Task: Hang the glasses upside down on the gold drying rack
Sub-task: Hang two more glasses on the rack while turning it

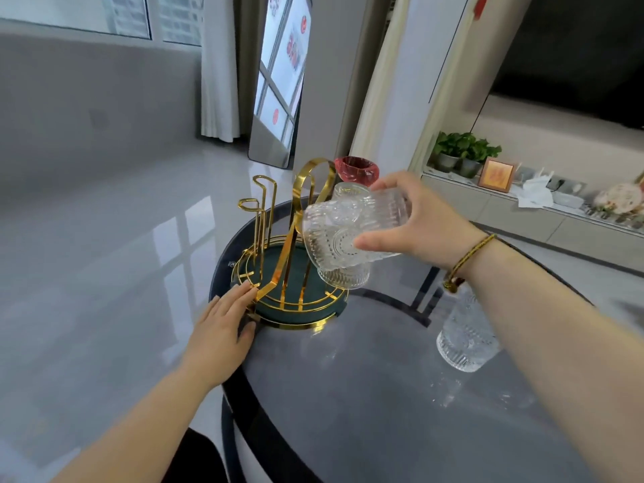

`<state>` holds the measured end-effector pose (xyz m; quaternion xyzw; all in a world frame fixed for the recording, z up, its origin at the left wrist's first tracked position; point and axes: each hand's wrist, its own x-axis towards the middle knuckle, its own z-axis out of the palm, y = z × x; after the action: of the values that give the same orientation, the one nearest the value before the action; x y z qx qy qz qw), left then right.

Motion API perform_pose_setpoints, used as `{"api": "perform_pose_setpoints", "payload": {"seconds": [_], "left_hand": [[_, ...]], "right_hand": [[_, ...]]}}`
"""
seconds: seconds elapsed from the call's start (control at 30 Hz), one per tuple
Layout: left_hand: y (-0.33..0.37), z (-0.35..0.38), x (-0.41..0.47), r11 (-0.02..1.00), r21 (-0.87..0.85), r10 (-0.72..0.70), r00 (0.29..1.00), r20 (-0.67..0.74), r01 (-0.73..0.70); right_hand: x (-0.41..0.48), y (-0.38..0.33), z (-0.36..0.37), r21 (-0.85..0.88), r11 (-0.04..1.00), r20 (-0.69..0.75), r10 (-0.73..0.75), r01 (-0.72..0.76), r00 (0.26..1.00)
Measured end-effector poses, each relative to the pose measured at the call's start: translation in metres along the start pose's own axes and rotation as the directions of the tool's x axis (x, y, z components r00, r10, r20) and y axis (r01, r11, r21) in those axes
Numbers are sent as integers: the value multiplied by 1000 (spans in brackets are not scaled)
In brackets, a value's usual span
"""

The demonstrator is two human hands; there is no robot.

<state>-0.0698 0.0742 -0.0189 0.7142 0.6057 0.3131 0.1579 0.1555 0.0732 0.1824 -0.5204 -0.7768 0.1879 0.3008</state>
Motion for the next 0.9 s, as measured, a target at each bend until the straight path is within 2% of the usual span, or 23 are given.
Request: {"api": "perform_pose_setpoints", "payload": {"seconds": [0.23, 0.7, 0.9], "left_hand": [[-1, 1, -4, 998, -19, 63, 994, -91, -64], [-4, 0, -6, 995, -48, 83, 992, -97, -88], [-5, 0, -5, 996, -39, 78, 992, -96, -82]], "right_hand": [[26, -22, 21, -177, 980, 151, -66, 93, 986], [39, -21, 65, -297, 953, 243, 13, 62, 970], [39, -22, 70, -385, 919, 231, 8, 84, 973]]}}
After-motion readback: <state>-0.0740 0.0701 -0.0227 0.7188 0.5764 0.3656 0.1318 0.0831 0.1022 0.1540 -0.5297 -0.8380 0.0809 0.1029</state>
